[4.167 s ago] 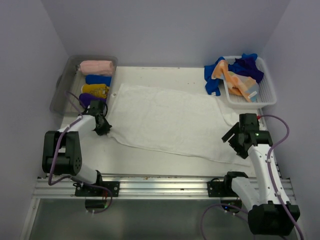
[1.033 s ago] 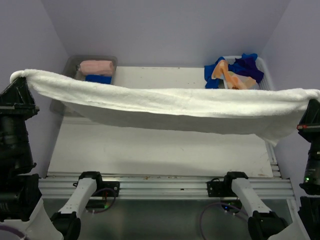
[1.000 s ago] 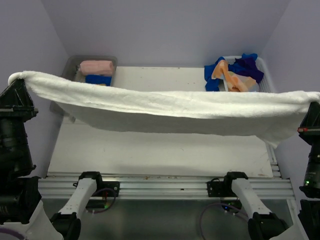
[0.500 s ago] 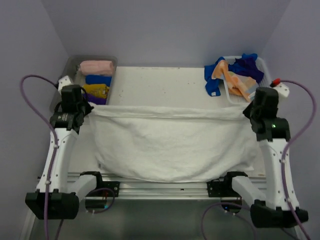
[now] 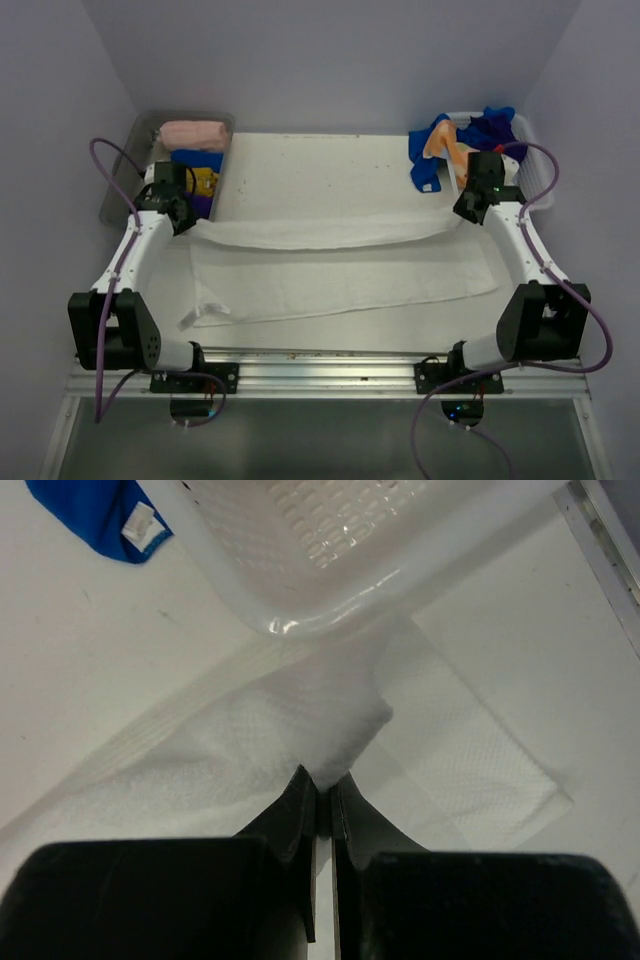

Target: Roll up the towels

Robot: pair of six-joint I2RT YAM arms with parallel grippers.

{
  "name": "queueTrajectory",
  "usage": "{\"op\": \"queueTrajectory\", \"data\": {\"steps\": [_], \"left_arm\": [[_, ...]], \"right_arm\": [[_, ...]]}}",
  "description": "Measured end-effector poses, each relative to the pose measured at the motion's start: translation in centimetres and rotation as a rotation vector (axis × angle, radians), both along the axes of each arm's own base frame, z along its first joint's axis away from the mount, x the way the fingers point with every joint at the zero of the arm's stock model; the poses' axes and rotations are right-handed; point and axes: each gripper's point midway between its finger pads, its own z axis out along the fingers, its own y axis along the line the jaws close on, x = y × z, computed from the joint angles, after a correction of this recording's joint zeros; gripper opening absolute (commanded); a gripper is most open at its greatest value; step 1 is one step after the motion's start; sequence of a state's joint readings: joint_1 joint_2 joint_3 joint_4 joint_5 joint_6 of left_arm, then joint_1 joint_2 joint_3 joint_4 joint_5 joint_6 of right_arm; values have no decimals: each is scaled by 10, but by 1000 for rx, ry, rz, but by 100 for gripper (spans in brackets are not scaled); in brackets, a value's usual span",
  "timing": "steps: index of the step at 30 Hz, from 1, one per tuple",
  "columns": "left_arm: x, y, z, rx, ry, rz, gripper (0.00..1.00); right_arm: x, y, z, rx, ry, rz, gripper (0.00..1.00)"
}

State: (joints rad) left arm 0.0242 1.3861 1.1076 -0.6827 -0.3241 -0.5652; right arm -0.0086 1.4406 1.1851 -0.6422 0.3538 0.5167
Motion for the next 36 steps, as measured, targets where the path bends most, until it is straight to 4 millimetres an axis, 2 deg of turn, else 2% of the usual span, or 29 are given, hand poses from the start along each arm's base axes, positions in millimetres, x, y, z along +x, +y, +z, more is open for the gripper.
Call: {"op": "queueTrajectory", "data": {"steps": [5,11,17,21,26,32,36], "left_arm": [[7,4,2,-11,-13,12,0],[5,-4,2,-62,-22,-15,0],[-29,-13,4,-98,-32,-41,0],[-47,-18,4,-118,-20,-54,0],[-67,-26,-2,-156,21,-67,0],[-96,-36,-12,-229,67,-15,0],[-121,-38,-24,-247,134,35,0]], "right_arm": [[18,2,17,7,-54,11,0],[13,-3,13,13,-33,15,0],[-20,-24,-9,38,24,-41,0],[-42,-26,-22,41,72,-50,0],[-62,-25,-25,40,84,-55,0],[-88,-27,-15,56,23,-125,0],[-111,-31,-25,91,31,-210,0]]}}
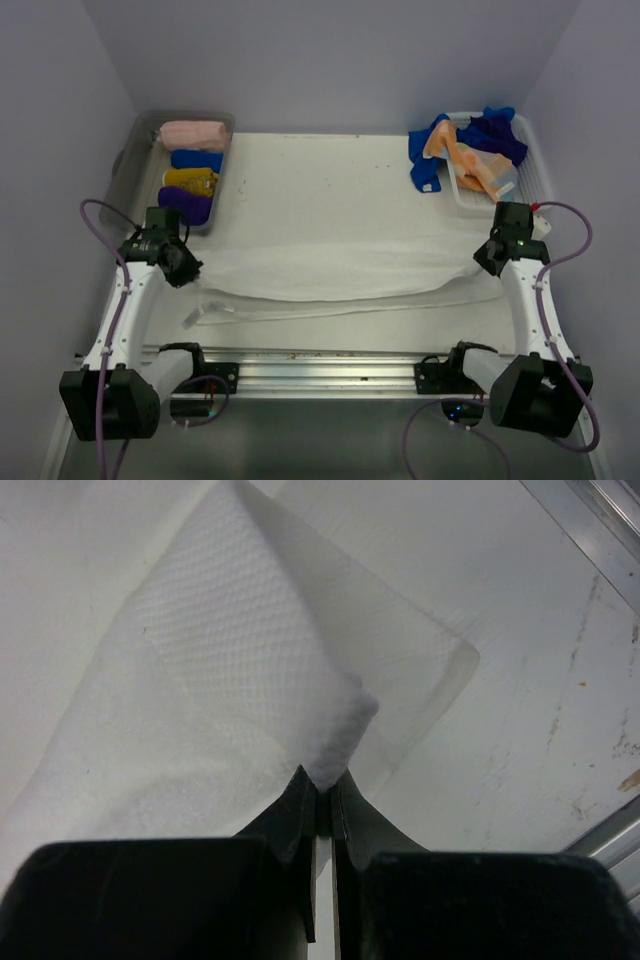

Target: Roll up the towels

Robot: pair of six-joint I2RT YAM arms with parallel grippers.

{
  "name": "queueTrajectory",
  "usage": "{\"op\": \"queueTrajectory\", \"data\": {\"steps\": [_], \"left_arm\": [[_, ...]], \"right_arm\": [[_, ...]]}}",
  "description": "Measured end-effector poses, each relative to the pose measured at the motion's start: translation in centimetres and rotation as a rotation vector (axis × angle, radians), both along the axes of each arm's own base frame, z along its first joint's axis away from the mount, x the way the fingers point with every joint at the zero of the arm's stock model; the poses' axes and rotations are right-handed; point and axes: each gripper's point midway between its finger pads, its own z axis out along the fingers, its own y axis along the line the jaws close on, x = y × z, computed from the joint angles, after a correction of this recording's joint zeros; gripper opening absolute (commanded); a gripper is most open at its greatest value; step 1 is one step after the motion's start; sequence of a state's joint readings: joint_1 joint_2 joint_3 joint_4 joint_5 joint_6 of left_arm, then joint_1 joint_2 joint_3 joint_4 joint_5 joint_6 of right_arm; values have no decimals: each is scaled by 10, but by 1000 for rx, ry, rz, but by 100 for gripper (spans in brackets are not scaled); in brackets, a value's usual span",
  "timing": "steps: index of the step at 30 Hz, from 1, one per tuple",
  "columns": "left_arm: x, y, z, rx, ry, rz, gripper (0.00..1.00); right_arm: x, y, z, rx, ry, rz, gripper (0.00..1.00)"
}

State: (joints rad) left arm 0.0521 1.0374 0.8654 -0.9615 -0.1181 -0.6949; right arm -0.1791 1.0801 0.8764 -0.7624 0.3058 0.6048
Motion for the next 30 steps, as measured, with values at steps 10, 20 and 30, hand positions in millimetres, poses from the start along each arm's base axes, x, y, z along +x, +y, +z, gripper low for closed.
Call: {"op": "queueTrajectory", "data": {"steps": [10,20,30], "left_arm": [[-18,5,3,17,14,55,0],[-41,-2,-25,-13,107,50,0],[-54,-2,-32,-19,145,78,0]], "right_arm": [[-22,-19,-8,14,37,-123,0],[-29,-18,-29,53,103,-139,0],[-33,-16,-45,74,148,-144,0]]}}
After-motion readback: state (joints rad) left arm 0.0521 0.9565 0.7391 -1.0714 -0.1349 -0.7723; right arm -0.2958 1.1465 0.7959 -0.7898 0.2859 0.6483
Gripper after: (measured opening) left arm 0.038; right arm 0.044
